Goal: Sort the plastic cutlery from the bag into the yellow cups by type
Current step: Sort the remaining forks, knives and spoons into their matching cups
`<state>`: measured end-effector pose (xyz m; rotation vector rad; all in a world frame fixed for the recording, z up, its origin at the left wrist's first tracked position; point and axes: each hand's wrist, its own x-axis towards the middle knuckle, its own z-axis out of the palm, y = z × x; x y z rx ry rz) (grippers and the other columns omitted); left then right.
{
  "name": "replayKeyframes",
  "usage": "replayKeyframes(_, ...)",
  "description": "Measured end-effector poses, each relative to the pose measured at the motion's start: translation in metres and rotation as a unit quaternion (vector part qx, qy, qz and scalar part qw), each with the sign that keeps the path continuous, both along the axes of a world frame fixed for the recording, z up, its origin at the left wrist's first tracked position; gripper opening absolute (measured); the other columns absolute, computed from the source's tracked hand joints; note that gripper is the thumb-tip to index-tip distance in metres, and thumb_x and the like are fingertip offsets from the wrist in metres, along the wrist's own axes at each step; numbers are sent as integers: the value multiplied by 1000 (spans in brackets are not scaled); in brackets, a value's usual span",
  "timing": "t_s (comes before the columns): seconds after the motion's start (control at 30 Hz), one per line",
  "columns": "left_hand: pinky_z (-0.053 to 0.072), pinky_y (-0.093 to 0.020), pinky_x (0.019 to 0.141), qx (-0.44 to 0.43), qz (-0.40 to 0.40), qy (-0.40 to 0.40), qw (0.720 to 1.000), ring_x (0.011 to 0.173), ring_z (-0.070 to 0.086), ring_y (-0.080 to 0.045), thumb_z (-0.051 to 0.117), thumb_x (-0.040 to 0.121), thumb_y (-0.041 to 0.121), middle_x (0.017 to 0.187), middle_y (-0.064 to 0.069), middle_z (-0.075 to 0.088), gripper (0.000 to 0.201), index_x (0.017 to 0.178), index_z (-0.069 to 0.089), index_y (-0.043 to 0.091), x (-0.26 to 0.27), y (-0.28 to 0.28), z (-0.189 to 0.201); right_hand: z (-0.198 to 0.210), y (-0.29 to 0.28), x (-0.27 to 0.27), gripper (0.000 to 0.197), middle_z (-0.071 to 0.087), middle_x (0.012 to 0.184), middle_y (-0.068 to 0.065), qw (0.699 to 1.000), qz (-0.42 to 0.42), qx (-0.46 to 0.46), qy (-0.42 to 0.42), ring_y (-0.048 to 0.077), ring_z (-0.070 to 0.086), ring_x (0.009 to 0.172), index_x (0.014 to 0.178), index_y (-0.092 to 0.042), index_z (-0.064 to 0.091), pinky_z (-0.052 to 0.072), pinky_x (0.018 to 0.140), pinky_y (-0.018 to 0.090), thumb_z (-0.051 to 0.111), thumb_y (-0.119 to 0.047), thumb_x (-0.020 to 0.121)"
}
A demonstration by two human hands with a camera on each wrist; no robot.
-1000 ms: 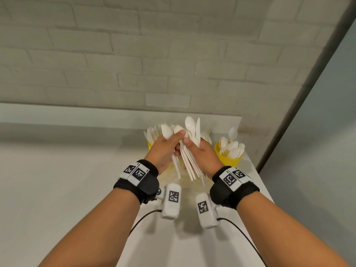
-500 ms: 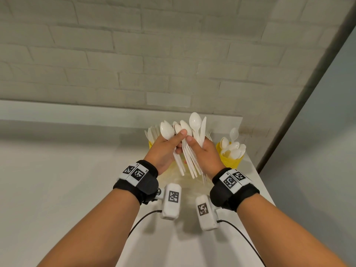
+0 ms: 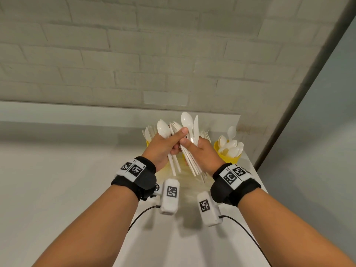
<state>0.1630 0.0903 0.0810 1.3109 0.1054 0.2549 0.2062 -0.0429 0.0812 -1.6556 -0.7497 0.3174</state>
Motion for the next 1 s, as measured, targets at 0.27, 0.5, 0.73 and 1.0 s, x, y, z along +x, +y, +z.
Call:
replayKeyframes(0.27,39,-15,43,-15,-27,31,999,46,46,-6,68,89,17,65,-1,61,15,94,68,4,-2,-3,7,-11,-2,2,23,74,92,1,1000,-15,0,26,7,69,85,95,-21,69,54,82,18,47,-26,99)
replayKeyframes(0.5,50,-24,47,13,1,34,999,50,63,-12,58,95,17,61,-1,67,16,85,65,6,-1,-5,9,-7,-1,-1,33,75,76,2,993,-36,36,104,15,72,74,93,-12,68,59,59,28,43,-32,100)
replayKeyframes(0.73,45,-18,47,22,38,16,999,50,58,-7,57,94,11,53,7,59,17,77,59,12,1,-4,6,-13,2,3,40,74,92,18,995,-90,-9,51,28,70,81,99,-5,71,55,83,45,47,-37,98)
replayKeyframes(1.0,46,-38,54,44,30,44,998,63,56,-29,59,93,21,63,-10,57,18,80,60,8,0,2,5,-10,-1,1,32,70,99,23,997,-27,16,74,33,71,74,113,4,62,60,66,39,45,-20,101)
